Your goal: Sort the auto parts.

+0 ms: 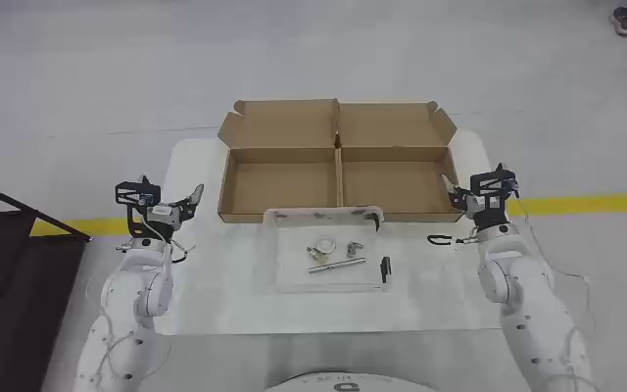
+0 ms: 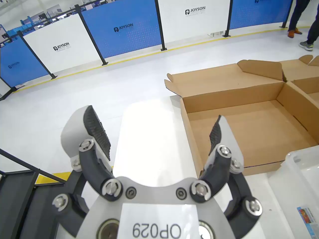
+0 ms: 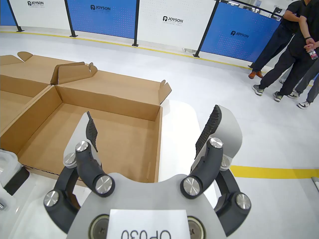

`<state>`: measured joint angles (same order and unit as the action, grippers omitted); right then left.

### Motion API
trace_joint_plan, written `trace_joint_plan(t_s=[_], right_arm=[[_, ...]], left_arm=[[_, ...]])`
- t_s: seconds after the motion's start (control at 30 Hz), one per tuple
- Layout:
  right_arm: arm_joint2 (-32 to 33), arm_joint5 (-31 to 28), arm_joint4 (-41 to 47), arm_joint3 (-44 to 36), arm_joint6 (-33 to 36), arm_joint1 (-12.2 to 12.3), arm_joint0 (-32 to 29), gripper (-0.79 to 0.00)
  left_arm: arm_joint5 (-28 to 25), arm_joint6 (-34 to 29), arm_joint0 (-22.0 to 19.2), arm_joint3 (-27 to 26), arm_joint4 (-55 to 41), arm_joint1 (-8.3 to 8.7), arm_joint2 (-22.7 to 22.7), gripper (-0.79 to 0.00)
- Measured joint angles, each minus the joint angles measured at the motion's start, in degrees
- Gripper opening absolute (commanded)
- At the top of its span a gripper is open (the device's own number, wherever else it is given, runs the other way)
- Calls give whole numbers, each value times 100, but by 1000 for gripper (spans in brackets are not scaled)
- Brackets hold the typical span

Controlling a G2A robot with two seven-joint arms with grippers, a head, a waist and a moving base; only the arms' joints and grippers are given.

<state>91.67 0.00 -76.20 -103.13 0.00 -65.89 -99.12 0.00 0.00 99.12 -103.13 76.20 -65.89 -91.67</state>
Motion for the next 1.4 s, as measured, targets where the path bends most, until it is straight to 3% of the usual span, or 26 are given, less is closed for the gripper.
trace_joint_plan(t_s=[0.2, 0.5, 0.8, 0.9, 1.03, 1.13, 1.4], right_arm=[[-50, -87, 32, -41, 13, -4, 13, 0], [-550, -1422, 152, -260, 354, 4, 219, 0], [-523, -1500, 204, -280, 335, 11, 202, 0], [-653, -2211, 864, -218, 434, 85, 268, 0], [-366, -4763, 1564, -72, 957, 251, 459, 0], [-633, -5769, 1666, -266, 1474, 332, 529, 0], [-1368, -5697, 1691, -323, 2594, 449, 951, -31]], left_arm=[[0, 0, 0, 0, 0, 0, 0, 0], [0, 0, 0, 0, 0, 0, 0, 0], [0, 0, 0, 0, 0, 0, 0, 0], [0, 0, 0, 0, 0, 0, 0, 0], [0, 0, 0, 0, 0, 0, 0, 0], [0, 0, 0, 0, 0, 0, 0, 0], [0, 0, 0, 0, 0, 0, 0, 0]])
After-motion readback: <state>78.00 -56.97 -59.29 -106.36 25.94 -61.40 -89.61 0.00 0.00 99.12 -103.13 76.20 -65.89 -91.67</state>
